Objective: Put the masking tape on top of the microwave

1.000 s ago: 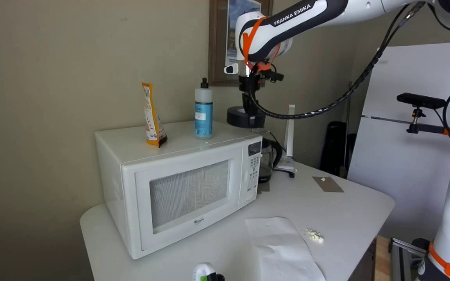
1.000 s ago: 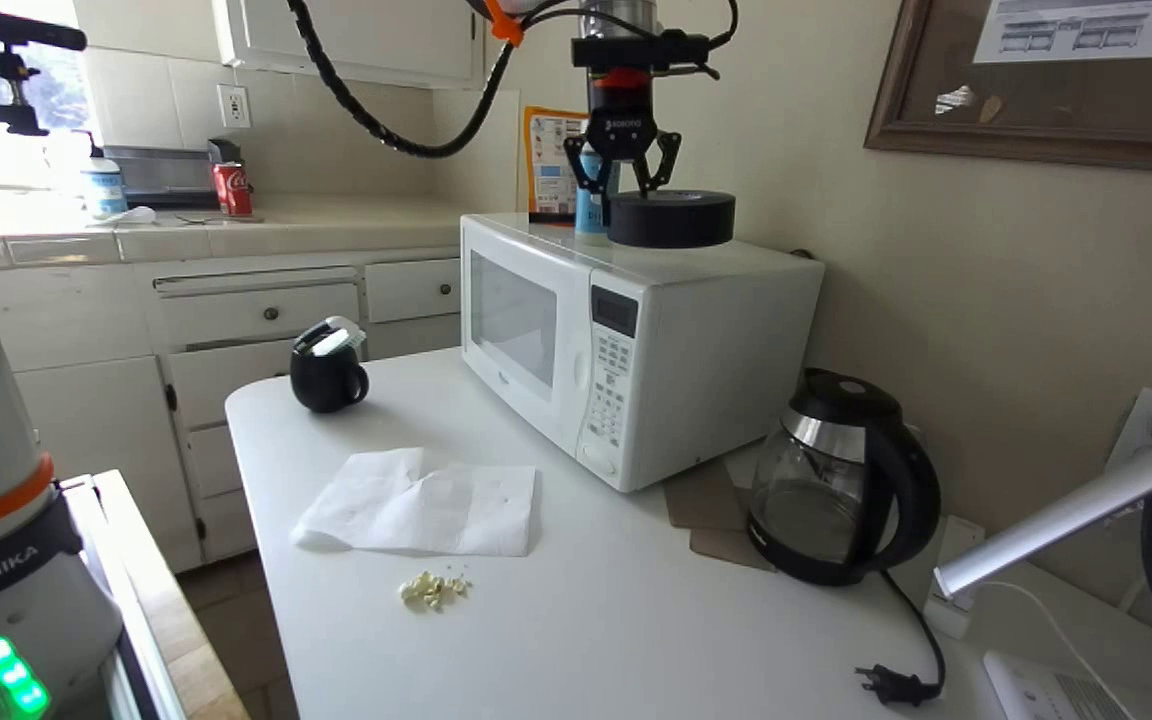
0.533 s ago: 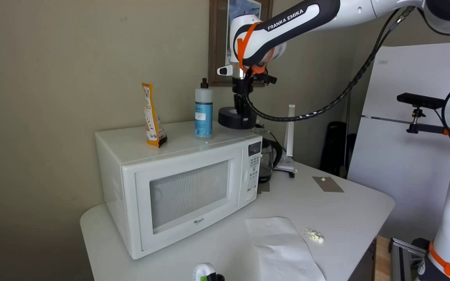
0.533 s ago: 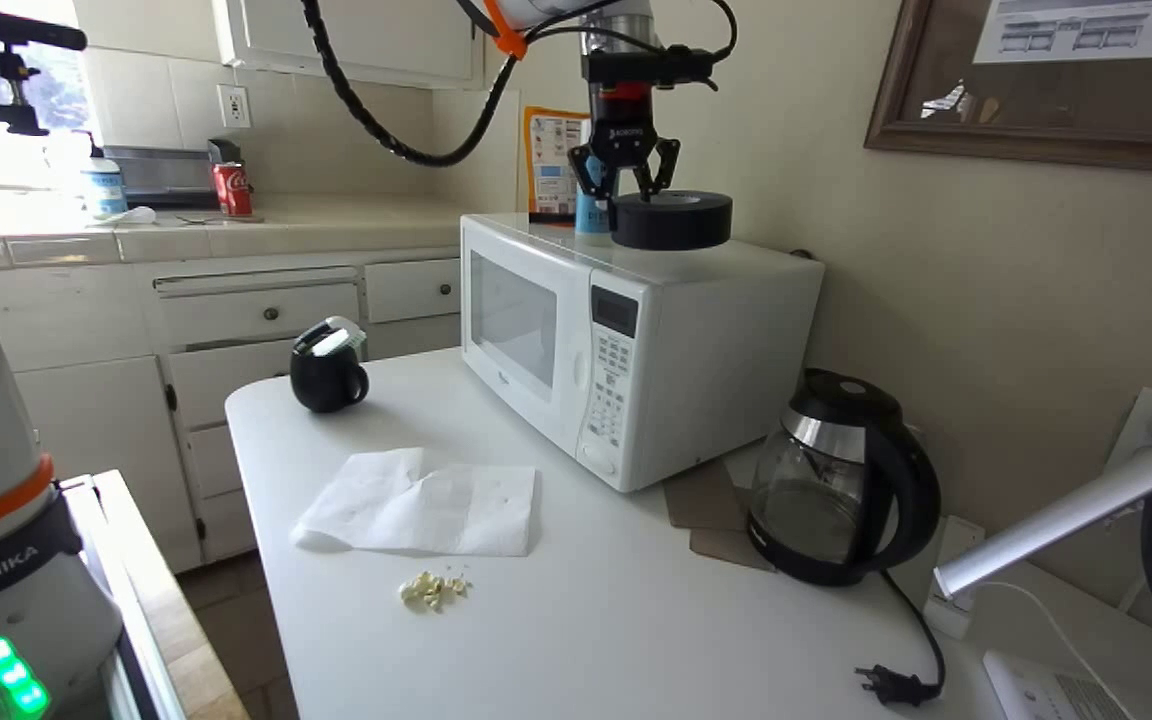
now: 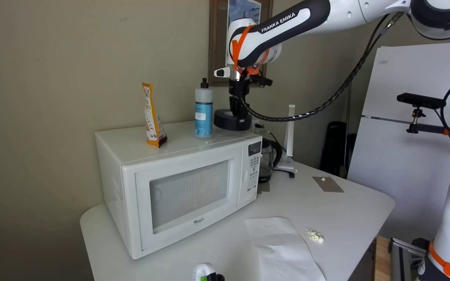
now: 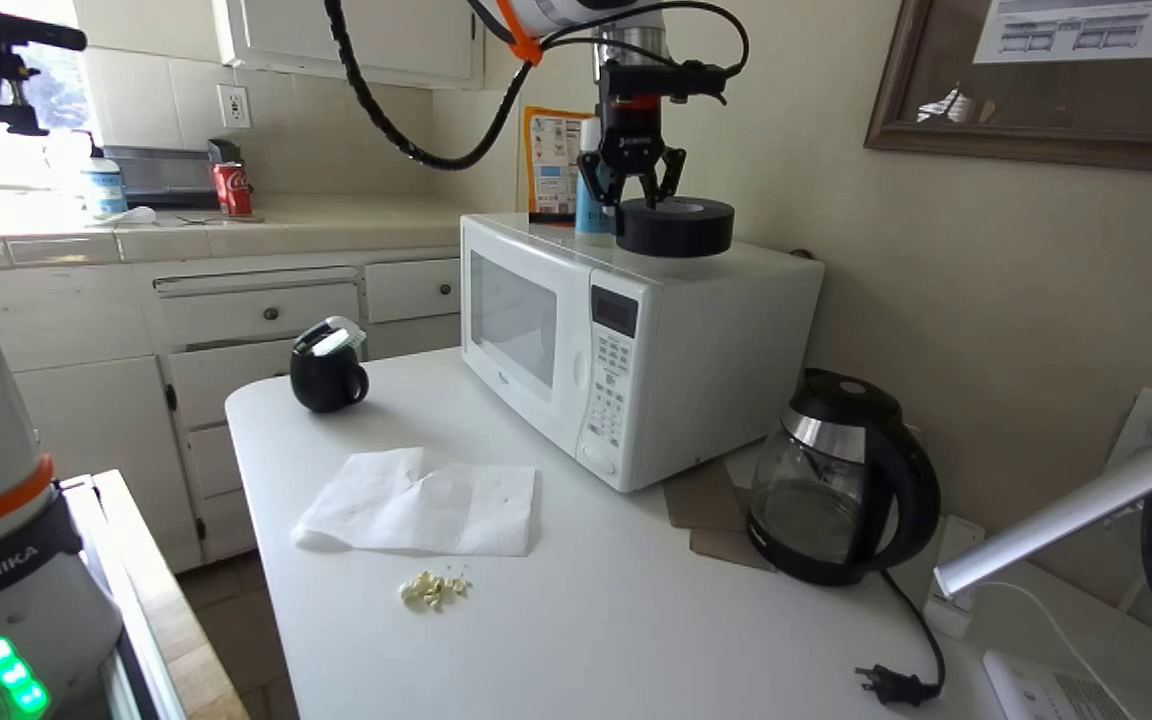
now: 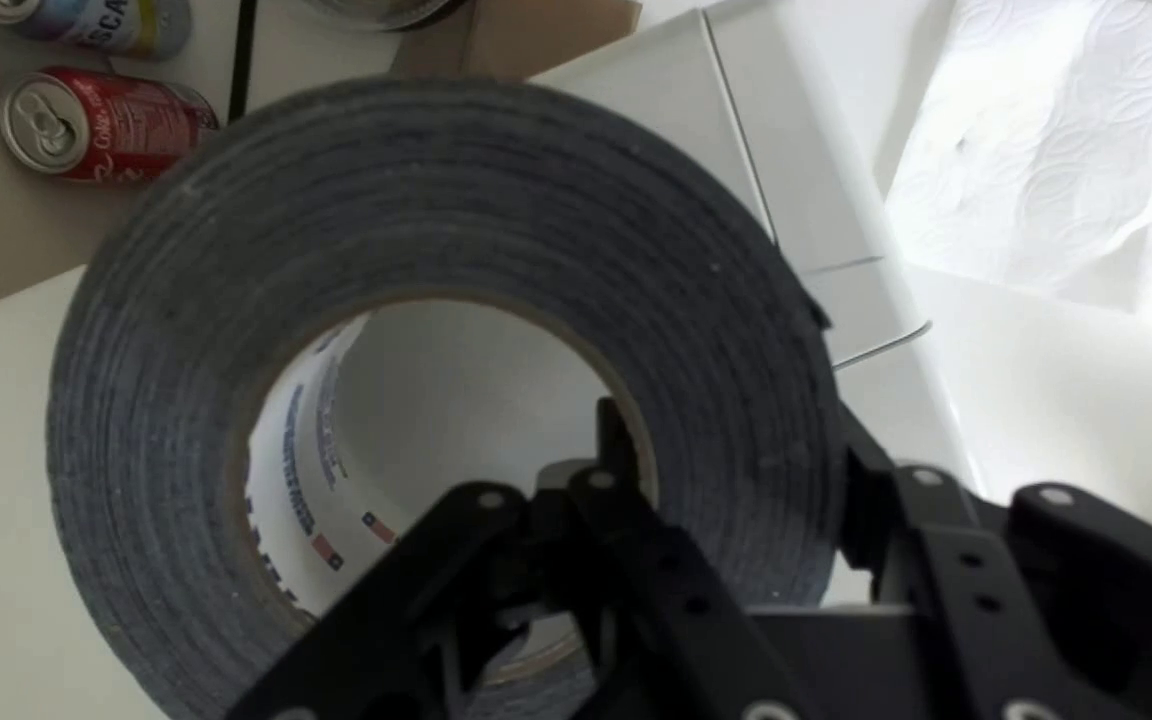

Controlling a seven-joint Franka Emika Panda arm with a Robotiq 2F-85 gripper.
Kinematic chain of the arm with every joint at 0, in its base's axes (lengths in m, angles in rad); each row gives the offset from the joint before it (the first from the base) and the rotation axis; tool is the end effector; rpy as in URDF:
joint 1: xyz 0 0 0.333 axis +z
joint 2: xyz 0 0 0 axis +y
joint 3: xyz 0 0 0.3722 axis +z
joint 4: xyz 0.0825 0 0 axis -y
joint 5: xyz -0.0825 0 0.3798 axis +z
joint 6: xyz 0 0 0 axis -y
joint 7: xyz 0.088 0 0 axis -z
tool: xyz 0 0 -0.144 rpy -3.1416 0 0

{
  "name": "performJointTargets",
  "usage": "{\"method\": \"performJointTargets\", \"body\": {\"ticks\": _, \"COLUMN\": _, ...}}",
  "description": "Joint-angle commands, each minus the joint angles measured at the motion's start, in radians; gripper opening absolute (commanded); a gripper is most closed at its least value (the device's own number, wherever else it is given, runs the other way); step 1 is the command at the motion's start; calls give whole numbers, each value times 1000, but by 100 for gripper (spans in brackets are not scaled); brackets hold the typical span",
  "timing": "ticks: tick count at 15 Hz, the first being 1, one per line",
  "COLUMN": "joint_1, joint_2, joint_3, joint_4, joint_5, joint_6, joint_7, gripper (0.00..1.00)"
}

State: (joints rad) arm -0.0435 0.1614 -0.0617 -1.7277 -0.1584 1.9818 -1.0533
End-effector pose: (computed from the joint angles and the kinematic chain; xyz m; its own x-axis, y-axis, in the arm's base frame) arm 0.6242 -0.0790 0.5128 0.5391 0.8368 -0.0954 0.8385 -0.5224 0.1550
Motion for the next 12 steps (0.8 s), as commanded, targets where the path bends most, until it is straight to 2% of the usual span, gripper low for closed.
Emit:
{"method": "performJointTargets", "body": {"ticks": 1, "joint_1": -16, "joint_2": 31, "joint_3": 20, "joint_4": 43, "joint_5": 20, "joint_6": 9, "joint_7": -22, "gripper": 21}}
{"method": "performJointTargets", "body": {"ticks": 5, "joint_1": -19, "joint_2": 51, "joint_3": 25, "joint_4": 46, "joint_5": 21, "joint_6": 9, "joint_7": -18, "gripper": 21}}
{"method": "performJointTargets", "body": {"ticks": 6, "joint_1": -18, "joint_2": 54, "joint_3": 25, "joint_4": 49, "joint_5": 13, "joint_6": 8, "joint_7": -10, "gripper": 29}}
{"method": "performJointTargets", "body": {"ticks": 7, "joint_1": -18, "joint_2": 49, "joint_3": 25, "joint_4": 45, "joint_5": 12, "joint_6": 15, "joint_7": -7, "gripper": 70}}
{"method": "performJointTargets", "body": {"ticks": 9, "joint_1": -19, "joint_2": 27, "joint_3": 26, "joint_4": 35, "joint_5": 18, "joint_6": 23, "joint_7": -9, "gripper": 74}}
{"method": "performJointTargets", "body": {"ticks": 12, "joint_1": -19, "joint_2": -70, "joint_3": 28, "joint_4": -29, "joint_5": 29, "joint_6": 70, "joint_7": -9, "gripper": 96}}
